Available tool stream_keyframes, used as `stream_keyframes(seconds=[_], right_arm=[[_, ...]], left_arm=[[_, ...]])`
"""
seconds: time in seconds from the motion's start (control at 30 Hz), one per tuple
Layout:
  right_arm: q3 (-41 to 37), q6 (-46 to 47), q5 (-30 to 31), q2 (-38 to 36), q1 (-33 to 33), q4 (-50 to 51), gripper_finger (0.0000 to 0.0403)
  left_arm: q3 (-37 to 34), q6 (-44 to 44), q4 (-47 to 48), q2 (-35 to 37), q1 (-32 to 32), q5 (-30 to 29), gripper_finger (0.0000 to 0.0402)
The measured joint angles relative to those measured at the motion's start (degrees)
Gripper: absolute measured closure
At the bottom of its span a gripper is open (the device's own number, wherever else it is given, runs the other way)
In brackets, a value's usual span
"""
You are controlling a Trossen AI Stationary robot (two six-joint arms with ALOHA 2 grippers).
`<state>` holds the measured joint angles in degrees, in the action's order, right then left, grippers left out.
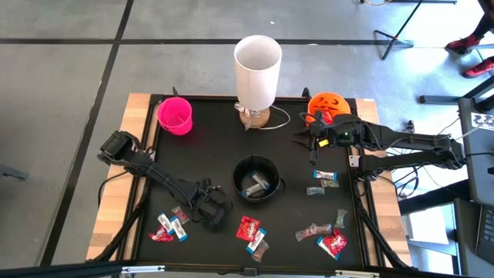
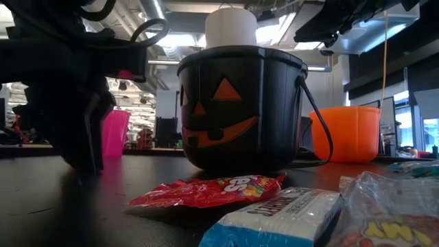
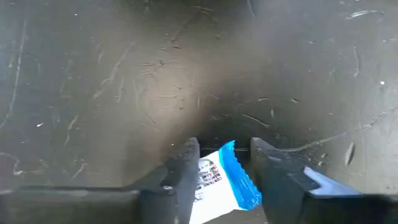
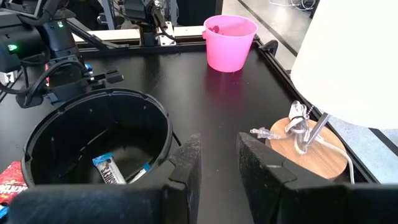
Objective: Sort candy
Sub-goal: Put the white chocolate into the black bucket
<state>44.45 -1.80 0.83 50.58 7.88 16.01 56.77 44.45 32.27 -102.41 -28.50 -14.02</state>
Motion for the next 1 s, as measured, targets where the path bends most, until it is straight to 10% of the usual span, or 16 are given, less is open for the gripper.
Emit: stream_keyframes(seconds=[0.3,1.0], right_arm=[[-0.02,0.00,0.00,-0.01,0.00,-0.09,0.0304],[-0.04,0.20,0.01,-0.01,0.00,-2.12,0.0304]], left_arm=[[0.40,-0.04,1.45,-0.02,-0.01,1.54,0.0392],[15.83,-0.38,26.68,7.51,-0.16,-10.85,0.0401]])
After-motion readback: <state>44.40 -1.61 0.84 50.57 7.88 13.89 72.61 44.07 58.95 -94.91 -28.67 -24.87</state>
